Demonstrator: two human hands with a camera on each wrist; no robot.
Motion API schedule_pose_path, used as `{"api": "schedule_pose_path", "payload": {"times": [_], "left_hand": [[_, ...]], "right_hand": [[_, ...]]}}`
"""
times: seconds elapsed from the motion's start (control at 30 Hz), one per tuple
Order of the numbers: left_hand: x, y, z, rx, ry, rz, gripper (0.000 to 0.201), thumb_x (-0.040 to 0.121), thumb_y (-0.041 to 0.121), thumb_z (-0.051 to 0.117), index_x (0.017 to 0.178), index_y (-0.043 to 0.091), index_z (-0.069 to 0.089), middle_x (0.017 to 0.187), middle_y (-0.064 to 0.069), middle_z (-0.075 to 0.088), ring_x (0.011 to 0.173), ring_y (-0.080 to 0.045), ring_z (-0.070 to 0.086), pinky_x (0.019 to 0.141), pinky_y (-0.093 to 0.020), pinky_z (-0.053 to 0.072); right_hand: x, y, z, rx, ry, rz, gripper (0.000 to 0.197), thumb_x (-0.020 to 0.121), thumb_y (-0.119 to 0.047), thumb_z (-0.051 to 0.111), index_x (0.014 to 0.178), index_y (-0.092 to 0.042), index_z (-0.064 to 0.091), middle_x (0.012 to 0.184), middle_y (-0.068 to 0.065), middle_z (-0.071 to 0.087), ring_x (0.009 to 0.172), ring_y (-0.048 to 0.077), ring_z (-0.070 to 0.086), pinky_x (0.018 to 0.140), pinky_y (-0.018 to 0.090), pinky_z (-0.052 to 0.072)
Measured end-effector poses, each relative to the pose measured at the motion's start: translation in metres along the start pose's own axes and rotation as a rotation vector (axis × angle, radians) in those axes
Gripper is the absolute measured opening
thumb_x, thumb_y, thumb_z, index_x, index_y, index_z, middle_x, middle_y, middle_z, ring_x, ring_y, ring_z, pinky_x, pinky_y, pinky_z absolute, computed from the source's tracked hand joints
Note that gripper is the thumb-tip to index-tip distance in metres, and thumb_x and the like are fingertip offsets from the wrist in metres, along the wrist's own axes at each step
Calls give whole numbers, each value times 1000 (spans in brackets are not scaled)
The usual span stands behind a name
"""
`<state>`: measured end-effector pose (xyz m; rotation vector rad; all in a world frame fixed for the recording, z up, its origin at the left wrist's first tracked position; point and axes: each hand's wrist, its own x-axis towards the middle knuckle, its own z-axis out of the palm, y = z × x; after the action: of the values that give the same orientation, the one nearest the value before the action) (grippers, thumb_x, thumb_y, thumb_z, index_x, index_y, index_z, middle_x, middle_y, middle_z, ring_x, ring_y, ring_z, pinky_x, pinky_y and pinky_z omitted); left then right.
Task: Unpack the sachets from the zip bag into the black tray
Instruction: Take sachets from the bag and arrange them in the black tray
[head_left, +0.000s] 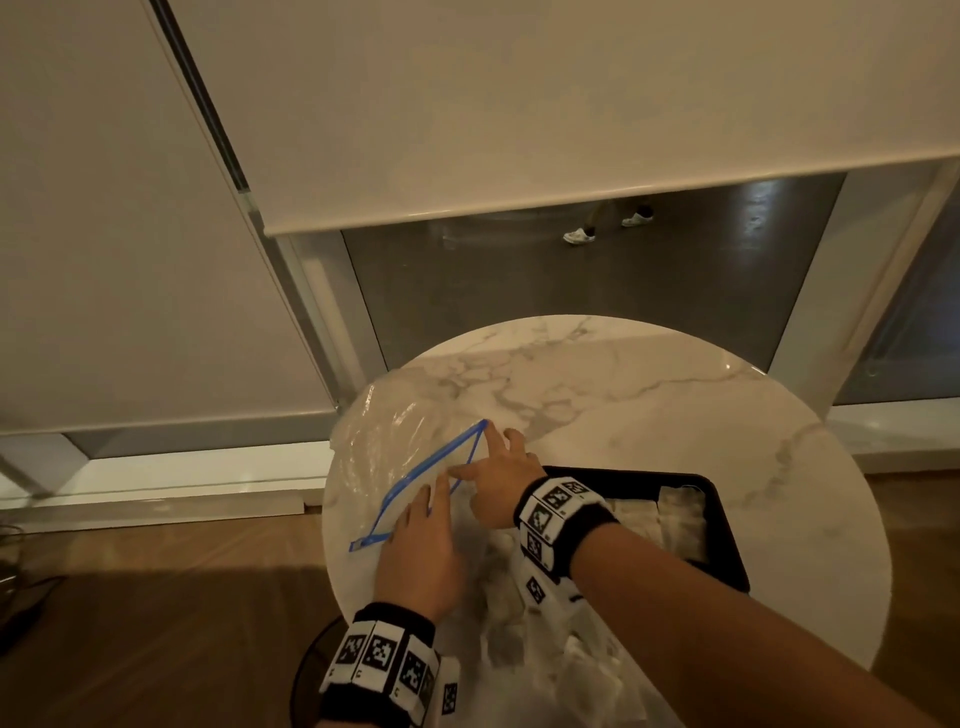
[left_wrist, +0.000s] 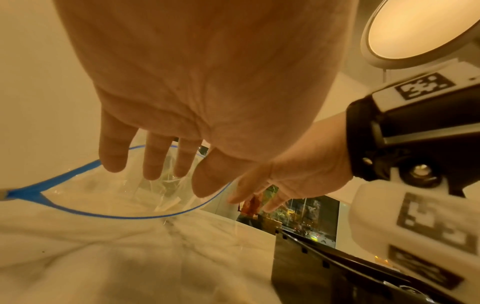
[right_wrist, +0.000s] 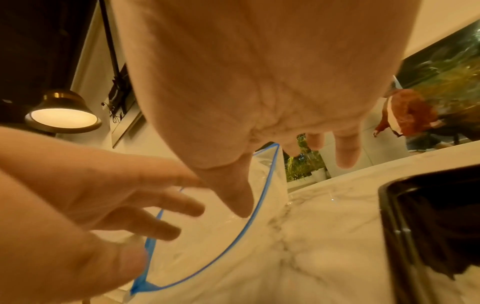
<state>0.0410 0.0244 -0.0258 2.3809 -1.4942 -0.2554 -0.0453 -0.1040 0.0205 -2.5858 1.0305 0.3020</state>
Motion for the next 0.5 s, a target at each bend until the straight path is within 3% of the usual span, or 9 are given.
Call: {"api": "schedule_pose_path", "payload": {"times": [0.1, 0.2, 0.37, 0.43, 0.5], "left_hand": [[9, -8, -1, 16, -19, -42, 63, 97, 14, 50, 155, 16, 25, 157, -6, 33, 143, -24, 35, 114, -36, 39], [21, -13, 0, -58, -98, -118, 67, 98, 18, 49, 157, 11, 19, 158, -10, 33, 144, -28, 34, 115, -39, 37], [37, -21, 5, -34, -166, -165, 65, 99, 37, 44, 156, 15, 23, 139, -10, 55, 126, -27, 53, 106, -44, 46], [37, -22, 7, -27, -177, -157, 58, 99, 39, 42, 153, 19, 33, 138, -8, 57, 126, -26, 54, 105, -44, 45], [38, -23, 8, -25, -166, -155, 51, 100, 37, 41, 148, 18, 41, 137, -8, 58, 126, -26, 54, 105, -41, 45]], "right_hand": [[15, -3, -6, 38, 51, 4, 63, 93, -27, 52, 149, -47, 33, 159, 14, 13, 143, 38, 13, 115, 46, 32], [23, -2, -9, 83, 41, -19, 66, 93, -21, 49, 151, -47, 30, 163, 14, 3, 145, 39, 8, 117, 47, 30], [38, 3, -7, 71, 143, -60, 63, 96, -21, 50, 148, -50, 30, 164, 5, -18, 149, 41, -7, 118, 49, 29], [42, 5, -6, 64, 203, -133, 55, 100, -26, 48, 148, -46, 34, 165, -3, -16, 149, 39, -5, 116, 52, 30], [44, 8, -6, 63, 276, -220, 49, 101, -28, 47, 148, -40, 38, 166, -8, -4, 150, 35, 3, 113, 53, 35]]}}
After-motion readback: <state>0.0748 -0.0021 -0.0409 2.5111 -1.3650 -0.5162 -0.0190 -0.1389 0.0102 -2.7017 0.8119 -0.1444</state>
